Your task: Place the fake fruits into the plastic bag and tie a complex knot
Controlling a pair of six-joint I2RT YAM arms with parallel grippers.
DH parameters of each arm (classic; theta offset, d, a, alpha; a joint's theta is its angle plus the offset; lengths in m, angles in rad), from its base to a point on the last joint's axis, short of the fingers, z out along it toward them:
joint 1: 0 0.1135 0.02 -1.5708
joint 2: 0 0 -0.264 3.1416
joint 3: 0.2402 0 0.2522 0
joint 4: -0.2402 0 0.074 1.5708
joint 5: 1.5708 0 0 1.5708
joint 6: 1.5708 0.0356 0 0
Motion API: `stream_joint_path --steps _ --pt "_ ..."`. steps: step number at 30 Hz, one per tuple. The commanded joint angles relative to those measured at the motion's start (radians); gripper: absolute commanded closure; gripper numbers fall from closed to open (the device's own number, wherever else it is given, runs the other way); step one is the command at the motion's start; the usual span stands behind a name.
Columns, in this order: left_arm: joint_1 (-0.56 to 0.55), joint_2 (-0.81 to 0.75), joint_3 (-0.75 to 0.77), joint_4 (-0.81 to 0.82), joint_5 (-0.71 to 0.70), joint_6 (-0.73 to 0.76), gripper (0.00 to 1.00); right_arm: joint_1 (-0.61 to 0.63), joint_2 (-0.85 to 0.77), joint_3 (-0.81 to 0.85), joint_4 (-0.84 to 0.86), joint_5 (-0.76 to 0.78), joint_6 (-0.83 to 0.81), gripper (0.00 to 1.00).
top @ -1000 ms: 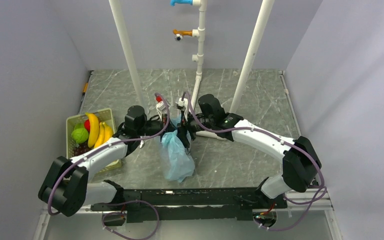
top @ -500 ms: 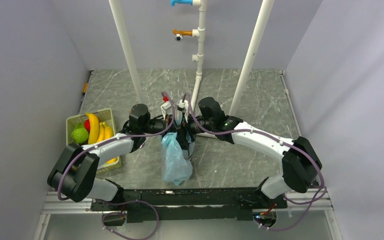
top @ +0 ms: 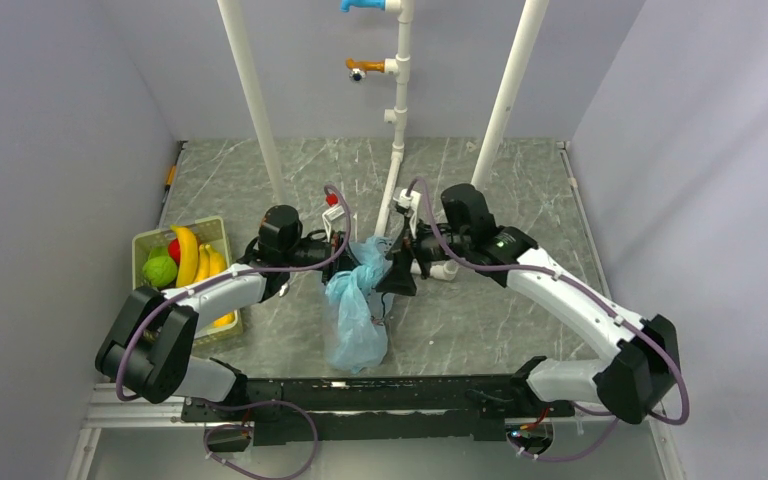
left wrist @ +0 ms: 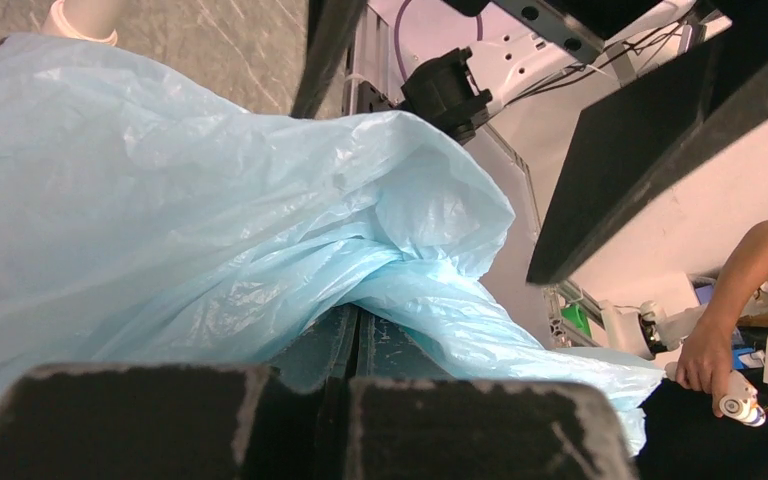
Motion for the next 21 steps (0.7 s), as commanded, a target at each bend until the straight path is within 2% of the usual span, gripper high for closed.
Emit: stream_joint_path --steps 1,4,6,9,12,18,21 --pt "0.002 -0.012 0.008 -0.009 0.023 0.046 1.0 -0.02 -0.066 -0.04 -0.098 -0.034 -0.053 0.12" --pt "0.001 -0.008 0.008 0.003 0.029 0.041 1.0 -0.022 -0.084 -0.079 -0.023 -0.024 -0.024 0.45" --pt "0.0 -0.005 0.011 0.001 0.031 0.048 1.0 -0.021 -0.08 -0.093 0.057 0.005 0.01 0.62" --pt "-0.004 0.0 0.015 -0.007 0.037 0.058 1.0 -0.014 -0.033 -0.084 0.135 0.033 0.042 0.72" --pt "-0.022 0.011 0.02 -0.017 0.036 0.071 1.0 0.0 0.003 -0.071 0.21 0.048 0.052 0.75" --pt "-0.045 0.043 0.042 0.0 0.029 0.063 1.0 0.046 0.057 -0.021 0.298 0.022 0.103 0.75" --pt "-0.045 0.055 0.053 -0.006 0.029 0.068 1.0 0.066 0.06 -0.03 0.357 0.01 0.14 0.67"
